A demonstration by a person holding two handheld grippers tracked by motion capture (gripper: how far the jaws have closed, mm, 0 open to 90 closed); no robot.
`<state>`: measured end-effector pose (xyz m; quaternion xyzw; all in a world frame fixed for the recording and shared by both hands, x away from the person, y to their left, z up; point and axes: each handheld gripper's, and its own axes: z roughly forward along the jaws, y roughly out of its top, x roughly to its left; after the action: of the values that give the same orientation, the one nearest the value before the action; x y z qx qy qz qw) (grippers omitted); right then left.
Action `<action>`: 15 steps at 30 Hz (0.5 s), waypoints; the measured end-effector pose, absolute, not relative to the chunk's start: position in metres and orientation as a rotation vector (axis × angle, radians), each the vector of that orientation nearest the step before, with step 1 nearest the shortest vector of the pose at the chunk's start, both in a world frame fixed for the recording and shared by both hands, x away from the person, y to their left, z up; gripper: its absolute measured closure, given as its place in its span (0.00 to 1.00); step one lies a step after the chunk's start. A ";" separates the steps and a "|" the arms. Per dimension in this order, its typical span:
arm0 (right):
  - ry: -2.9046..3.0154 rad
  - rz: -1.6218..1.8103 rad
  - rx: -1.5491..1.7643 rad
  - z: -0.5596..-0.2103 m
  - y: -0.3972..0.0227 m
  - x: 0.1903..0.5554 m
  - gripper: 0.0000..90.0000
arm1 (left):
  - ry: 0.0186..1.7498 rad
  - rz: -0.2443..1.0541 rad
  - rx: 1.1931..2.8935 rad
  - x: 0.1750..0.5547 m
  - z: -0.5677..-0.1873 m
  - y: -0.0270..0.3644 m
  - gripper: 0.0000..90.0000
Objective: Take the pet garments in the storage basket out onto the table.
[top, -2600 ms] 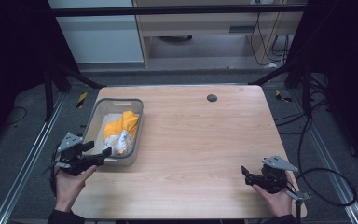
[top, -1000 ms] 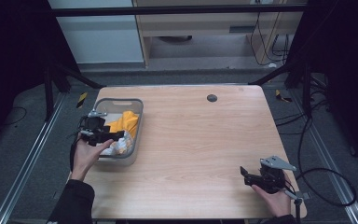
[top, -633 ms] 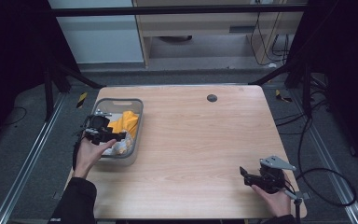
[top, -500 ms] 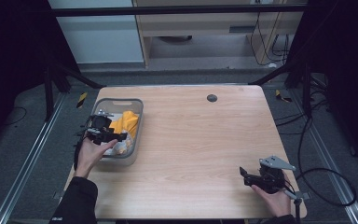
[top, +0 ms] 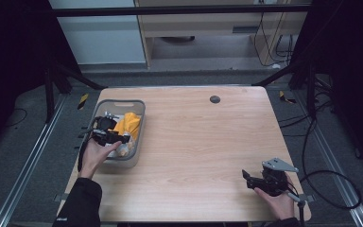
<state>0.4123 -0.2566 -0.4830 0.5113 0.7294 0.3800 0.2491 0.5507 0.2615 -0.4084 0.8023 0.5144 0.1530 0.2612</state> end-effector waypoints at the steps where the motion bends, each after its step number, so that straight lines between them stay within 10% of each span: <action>1: 1.989 1.036 1.391 -0.483 -0.256 0.412 0.17 | 1.393 0.414 2.172 0.551 -0.408 0.262 0.51; 15: 2.002 1.030 1.396 -0.484 -0.255 0.413 0.17 | 1.439 0.359 2.222 0.558 -0.426 0.256 0.66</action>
<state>0.4126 -0.2550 -0.4839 0.5112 0.7329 0.3769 0.2439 0.5578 0.2562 -0.4259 0.8088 0.5238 0.1308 0.2330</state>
